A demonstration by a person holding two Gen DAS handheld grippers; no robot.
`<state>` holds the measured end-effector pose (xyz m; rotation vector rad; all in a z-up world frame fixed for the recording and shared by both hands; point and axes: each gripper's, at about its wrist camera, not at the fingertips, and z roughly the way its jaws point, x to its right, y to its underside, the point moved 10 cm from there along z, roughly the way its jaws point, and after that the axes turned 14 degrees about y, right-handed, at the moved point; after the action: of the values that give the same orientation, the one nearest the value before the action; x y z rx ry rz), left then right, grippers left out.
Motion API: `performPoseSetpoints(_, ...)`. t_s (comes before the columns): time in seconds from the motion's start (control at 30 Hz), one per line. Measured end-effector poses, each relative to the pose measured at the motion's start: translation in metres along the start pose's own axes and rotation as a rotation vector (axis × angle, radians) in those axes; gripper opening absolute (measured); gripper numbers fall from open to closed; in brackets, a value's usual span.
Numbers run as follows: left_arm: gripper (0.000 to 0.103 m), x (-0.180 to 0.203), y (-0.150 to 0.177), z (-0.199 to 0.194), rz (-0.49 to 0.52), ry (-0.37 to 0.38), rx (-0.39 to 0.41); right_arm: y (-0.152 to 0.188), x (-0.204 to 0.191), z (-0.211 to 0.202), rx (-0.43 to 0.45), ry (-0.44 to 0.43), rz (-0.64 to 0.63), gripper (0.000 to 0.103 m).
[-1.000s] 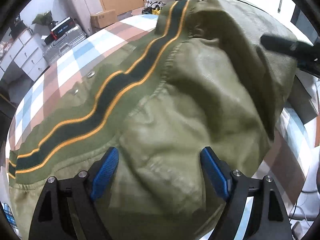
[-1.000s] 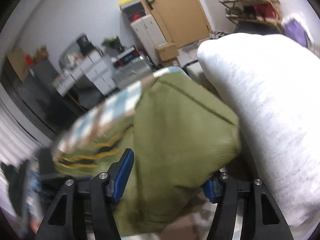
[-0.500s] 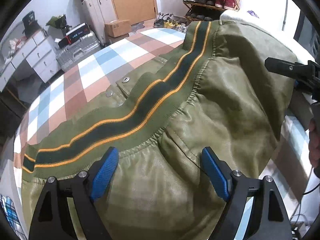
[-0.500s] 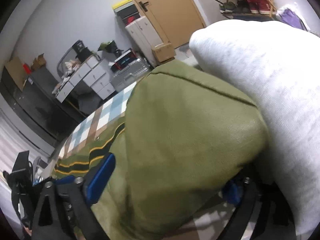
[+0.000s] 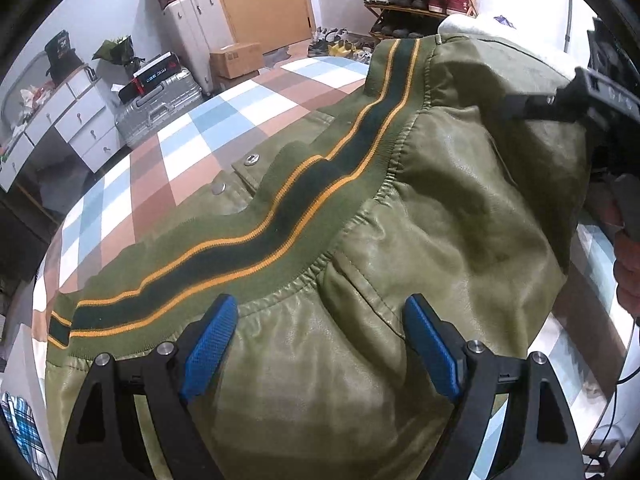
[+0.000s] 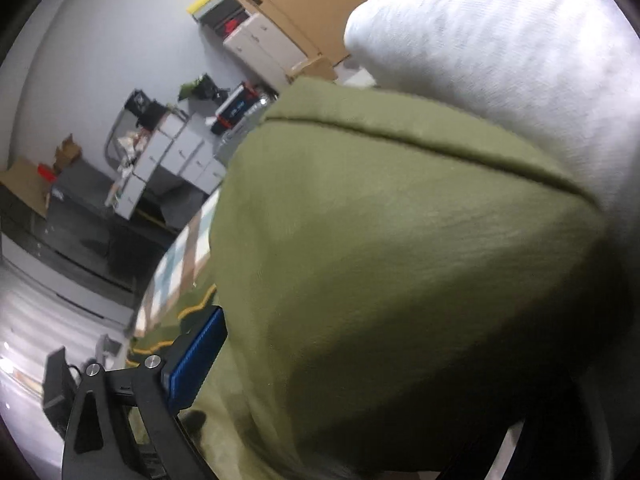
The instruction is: Fold large clothes
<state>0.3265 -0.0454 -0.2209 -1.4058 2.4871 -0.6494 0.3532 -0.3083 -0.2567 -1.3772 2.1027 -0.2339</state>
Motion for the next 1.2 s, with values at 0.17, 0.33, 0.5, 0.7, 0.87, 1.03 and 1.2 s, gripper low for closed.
performPoseSetpoints(0.17, 0.083, 0.000, 0.001, 0.001, 0.007, -0.006, 0.000, -0.003, 0.005, -0.015, 0.098, 0.056, -0.038, 0.084)
performPoseSetpoints(0.33, 0.083, 0.002, 0.002, 0.001, 0.015, -0.023, 0.001, 0.004, -0.001, -0.021, 0.194, 0.168, -0.153, 0.083)
performPoseSetpoints(0.5, 0.083, 0.002, 0.003, 0.000, 0.015, -0.028, -0.001, -0.002, -0.001, -0.022, 0.186, 0.118, -0.113, 0.084)
performPoseSetpoints(0.7, 0.083, 0.003, 0.003, 0.000, 0.014, -0.036, -0.005, -0.006, 0.003, -0.013, 0.131, 0.055, -0.012, 0.085)
performPoseSetpoints(0.87, 0.083, 0.002, 0.003, 0.001, 0.009, -0.040, -0.009, -0.008, 0.005, -0.014, 0.175, 0.039, 0.002, 0.085)
performPoseSetpoints(1.03, 0.083, 0.001, 0.003, 0.003, 0.012, -0.049, -0.019, -0.009, 0.006, -0.008, 0.156, 0.085, 0.005, 0.091)
performPoseSetpoints(1.2, 0.084, 0.004, 0.008, 0.014, 0.005, -0.026, -0.066, -0.011, -0.011, -0.024, 0.229, 0.085, -0.063, 0.036)
